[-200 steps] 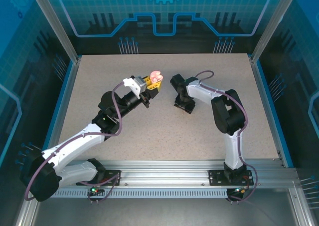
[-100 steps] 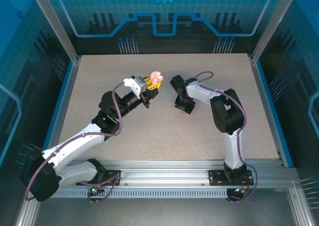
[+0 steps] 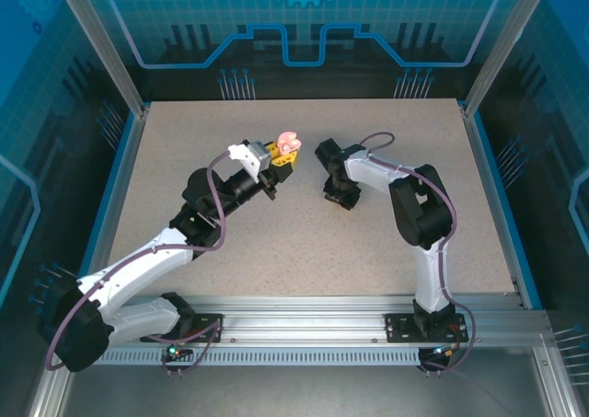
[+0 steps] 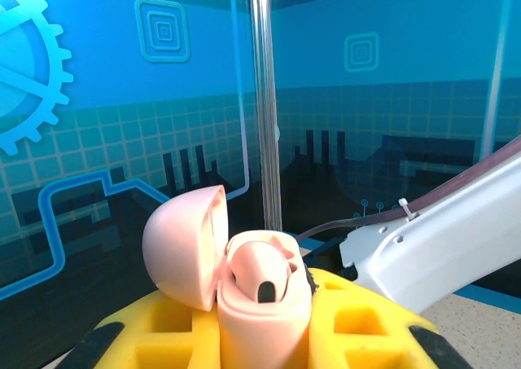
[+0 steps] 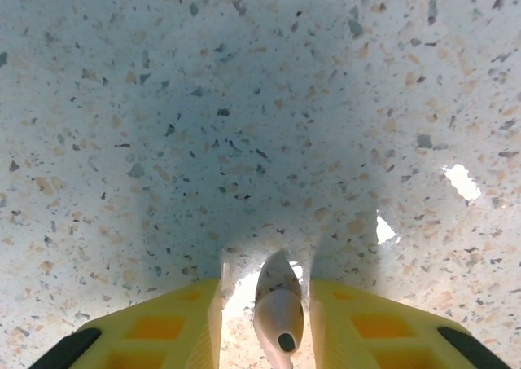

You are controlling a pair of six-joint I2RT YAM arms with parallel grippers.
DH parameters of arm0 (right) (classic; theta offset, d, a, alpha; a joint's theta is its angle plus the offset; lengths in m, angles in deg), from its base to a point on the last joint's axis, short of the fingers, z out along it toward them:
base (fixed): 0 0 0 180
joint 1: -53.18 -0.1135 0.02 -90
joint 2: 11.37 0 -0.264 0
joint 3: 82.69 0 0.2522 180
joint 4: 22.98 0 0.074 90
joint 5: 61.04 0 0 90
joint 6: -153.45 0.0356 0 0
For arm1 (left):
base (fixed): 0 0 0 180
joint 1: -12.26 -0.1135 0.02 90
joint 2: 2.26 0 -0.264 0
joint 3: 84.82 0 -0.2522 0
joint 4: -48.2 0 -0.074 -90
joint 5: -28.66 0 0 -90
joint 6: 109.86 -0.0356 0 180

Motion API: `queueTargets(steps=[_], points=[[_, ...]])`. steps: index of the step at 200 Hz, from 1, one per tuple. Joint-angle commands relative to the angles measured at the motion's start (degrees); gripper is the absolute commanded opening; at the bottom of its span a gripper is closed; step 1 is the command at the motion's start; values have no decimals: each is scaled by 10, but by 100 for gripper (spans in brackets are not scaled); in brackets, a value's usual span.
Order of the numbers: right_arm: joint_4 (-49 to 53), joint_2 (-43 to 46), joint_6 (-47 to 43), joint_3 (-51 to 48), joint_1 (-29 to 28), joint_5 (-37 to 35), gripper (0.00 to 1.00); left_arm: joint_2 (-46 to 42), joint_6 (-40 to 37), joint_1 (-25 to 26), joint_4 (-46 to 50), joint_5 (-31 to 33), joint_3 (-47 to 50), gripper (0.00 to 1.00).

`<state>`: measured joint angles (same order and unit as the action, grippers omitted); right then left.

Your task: Insert the wireless bluetooth earbuds into the charging case

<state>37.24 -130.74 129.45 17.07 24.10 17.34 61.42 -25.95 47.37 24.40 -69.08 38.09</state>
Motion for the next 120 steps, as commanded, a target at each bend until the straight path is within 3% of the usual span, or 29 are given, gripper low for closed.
queueTargets(steps=[1, 64, 120], points=[[3, -6, 1, -24, 8, -9, 31, -14, 1, 3, -11, -5, -3, 0], [-6, 9, -4, -32, 7, -8, 19, -11, 2, 3, -10, -4, -8, 0], [-17, 27, -19, -40, 8, -15, 15, -9, 8, 3, -9, 0, -7, 0]])
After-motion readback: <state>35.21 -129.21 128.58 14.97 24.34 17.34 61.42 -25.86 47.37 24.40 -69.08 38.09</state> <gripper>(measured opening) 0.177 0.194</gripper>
